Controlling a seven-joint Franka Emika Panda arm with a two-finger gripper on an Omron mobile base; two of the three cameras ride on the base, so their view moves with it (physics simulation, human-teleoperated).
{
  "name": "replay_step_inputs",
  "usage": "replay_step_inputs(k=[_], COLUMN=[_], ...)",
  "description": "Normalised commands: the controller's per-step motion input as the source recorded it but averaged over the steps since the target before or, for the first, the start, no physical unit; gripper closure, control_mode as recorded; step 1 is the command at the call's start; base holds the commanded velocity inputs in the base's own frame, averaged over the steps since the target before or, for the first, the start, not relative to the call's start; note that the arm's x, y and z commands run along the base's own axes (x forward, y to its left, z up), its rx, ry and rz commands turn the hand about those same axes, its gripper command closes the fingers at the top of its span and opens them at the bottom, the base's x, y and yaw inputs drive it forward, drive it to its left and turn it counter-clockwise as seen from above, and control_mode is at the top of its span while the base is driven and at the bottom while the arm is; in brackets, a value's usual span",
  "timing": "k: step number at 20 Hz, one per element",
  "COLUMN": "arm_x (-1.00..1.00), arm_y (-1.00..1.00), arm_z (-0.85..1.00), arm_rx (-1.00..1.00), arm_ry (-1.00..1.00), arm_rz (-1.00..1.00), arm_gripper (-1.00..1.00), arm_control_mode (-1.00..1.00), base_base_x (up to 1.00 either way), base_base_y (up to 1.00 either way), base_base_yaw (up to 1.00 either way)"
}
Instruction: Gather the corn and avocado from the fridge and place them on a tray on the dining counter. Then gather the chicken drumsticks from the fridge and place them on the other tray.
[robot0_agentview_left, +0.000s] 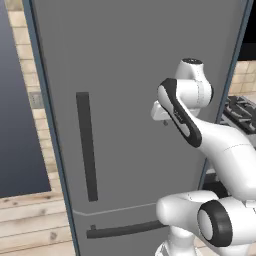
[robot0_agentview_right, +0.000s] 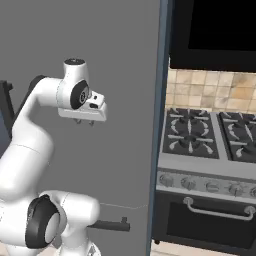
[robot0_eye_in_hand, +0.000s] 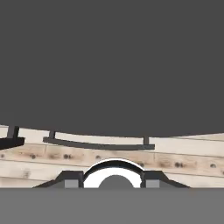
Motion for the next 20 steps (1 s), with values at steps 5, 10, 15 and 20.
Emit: replay_step_inputs(k=[5,10,15,20], arm_x=[0.00,0.00,0.00,0.00], arm_y=[0.01,0.00,0.00,0.00], arm_z=[0.00,0.00,0.00,0.00], arm_rx=[0.00,0.00,0.00,0.00], arm_ry=[0.00,0.00,0.00,0.00], arm_rz=[0.00,0.00,0.00,0.00], arm_gripper=[-1.00,-1.00,-1.00,-1.00], arm_control_mode=[1.00,1.00,1.00,1.00], base_base_x=[-0.20,-0.60,-0.91,-0.76], base_base_y=[0.34,0.82,0.56,0.48], base_base_yaw=[-0.01,-0.11,-0.11,-0.06])
